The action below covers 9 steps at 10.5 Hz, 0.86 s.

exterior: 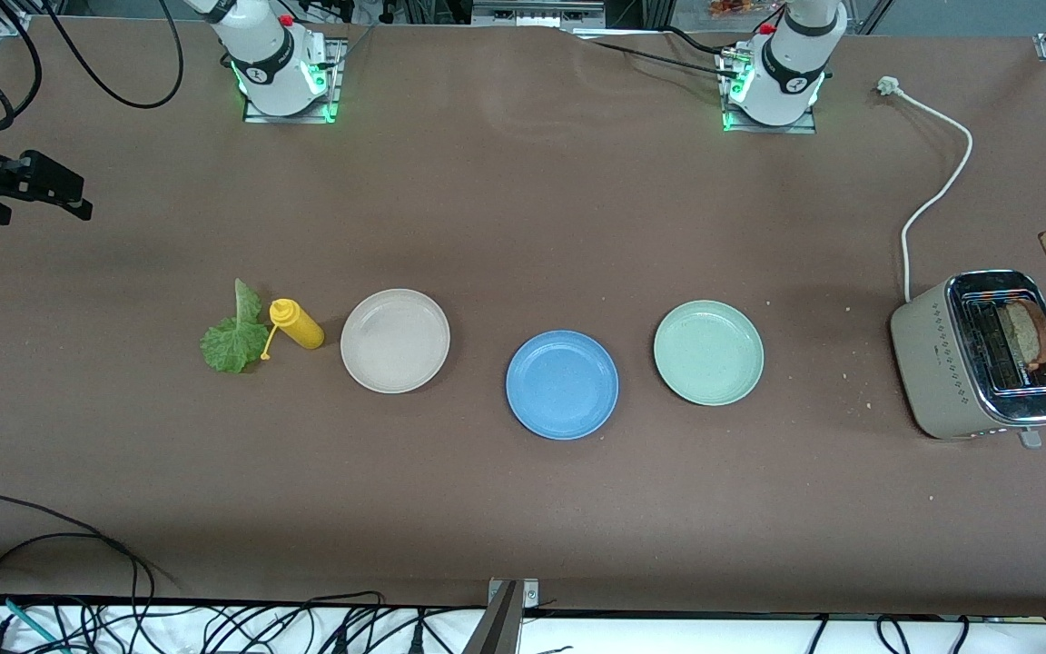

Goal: Make sandwich in blue plate with both arms
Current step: 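Lift the bread slice up out of the toaster with the left gripper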

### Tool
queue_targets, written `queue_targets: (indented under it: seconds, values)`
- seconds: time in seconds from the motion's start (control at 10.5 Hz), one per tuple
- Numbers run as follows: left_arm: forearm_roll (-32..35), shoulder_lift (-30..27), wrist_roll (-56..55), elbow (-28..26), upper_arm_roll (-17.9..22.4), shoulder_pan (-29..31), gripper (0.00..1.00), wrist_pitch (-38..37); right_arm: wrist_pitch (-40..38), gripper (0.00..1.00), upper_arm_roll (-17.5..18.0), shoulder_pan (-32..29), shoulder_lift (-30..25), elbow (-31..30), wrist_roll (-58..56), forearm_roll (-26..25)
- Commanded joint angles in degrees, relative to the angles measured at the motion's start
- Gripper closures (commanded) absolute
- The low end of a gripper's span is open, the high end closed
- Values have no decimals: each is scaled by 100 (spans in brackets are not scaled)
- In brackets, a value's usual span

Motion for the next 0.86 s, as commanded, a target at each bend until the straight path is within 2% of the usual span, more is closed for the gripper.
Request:
queue_targets:
  seconds: [0.0,0.57,0.67,0.77]
  values:
    - [-13,164,109,230,-9,-94,100,-125,-124,0,-3,-4,29,126,11,97]
    - [-206,850,-101,221,-27,-674,100,411,-124,0,-3,-4,29,126,2,97]
    - [-346,824,-198,64,43,-953,100,637,-125,0,-3,-4,29,126,2,97]
    - [-382,737,-486,-137,279,-1391,100,700,-125,0,-3,-4,29,126,2,97]
